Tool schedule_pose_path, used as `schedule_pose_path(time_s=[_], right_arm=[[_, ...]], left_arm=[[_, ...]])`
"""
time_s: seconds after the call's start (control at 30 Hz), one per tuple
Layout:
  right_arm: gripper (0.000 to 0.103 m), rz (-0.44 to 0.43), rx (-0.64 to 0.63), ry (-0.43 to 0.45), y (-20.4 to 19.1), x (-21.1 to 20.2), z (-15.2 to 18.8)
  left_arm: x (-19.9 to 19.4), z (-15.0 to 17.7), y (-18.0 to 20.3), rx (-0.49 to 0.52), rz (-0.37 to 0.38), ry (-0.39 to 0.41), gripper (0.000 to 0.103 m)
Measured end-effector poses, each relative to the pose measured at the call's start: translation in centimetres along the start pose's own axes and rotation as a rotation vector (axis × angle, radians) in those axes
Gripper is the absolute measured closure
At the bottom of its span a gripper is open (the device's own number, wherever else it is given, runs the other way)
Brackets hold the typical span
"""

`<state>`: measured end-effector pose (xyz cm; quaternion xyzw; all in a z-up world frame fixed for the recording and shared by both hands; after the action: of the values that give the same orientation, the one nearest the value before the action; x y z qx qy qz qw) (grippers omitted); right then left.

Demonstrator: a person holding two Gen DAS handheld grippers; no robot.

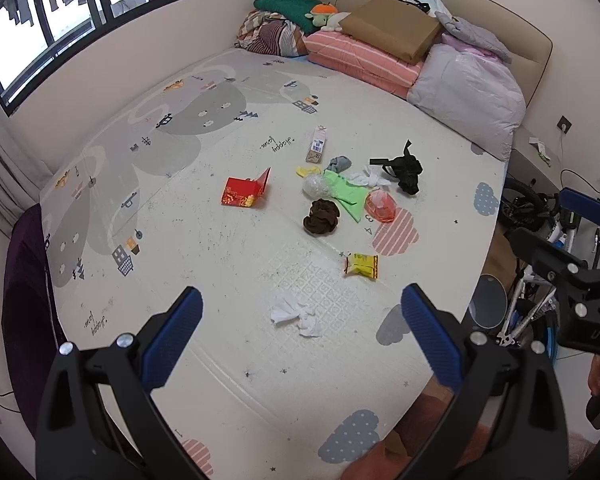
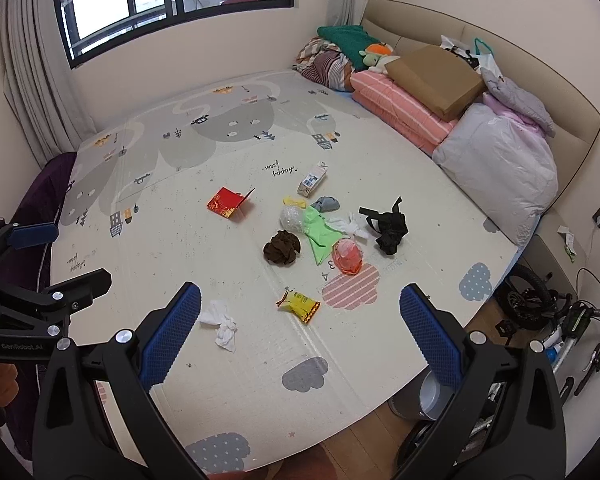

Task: Collect trash
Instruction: 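Grasp the white tissue with the left tool while the right tool grasps the yellow wrapper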

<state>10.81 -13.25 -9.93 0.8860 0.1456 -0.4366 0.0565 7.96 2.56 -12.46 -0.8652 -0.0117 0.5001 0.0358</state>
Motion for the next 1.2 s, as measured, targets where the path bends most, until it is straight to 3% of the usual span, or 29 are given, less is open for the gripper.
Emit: schedule_pose_path(time_s=[0.2,0.6,0.83,1.03,1.1,1.17,1.2], right_arm=[[0.007,-0.036,-0.019,-0.074,1.7,8.3,1.2],[0.007,-0.094,-0.062,-0.187,2.5,26.4,7.6],[0.007,-0.088,-0.119,-0.206,2.2,34.7,10.4],[0.007,-0.080,-0.146,-0.226,2.3,39.4,12.5],[0.011,-0.080,-0.156,-0.235,2.4,40.3,13.1],[0.022,-0.083,-0.164,-0.249,2.5,41.0,13.7],[0.038,-0.089,-0.166,-0.260,2.5,41.3,14.0]], left_arm=[[6.8,0.9,0.2,-0.041,-0.008,-0.066,0.004],[23.6,7.3,1.5,-0.091,-0.058,-0.247,0.004],[31.1,9.0,1.8,-0.114,-0.068,-0.263,0.004],[35.4,10.8,2.1,-0.121,-0.055,-0.287,0.004],[36.3,11.2,2.5,-0.113,-0.051,-0.292,0.007],[36.8,11.4,2.9,-0.113,-0.049,-0.291,0.012],[37.2,11.5,3.0,-0.112,-0.043,-0.299,0.035]])
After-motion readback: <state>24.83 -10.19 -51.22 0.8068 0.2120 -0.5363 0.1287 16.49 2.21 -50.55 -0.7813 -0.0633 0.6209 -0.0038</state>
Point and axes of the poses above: each gripper's, at about its wrist camera, not at the fingertips, and x roughly the way its jaws point, y to its right, z to its underside, the point moved 4 cm from there along x, roughly the way its jaws point, and after that the axes turned 3 degrees about -z, right-handed, at the moved point
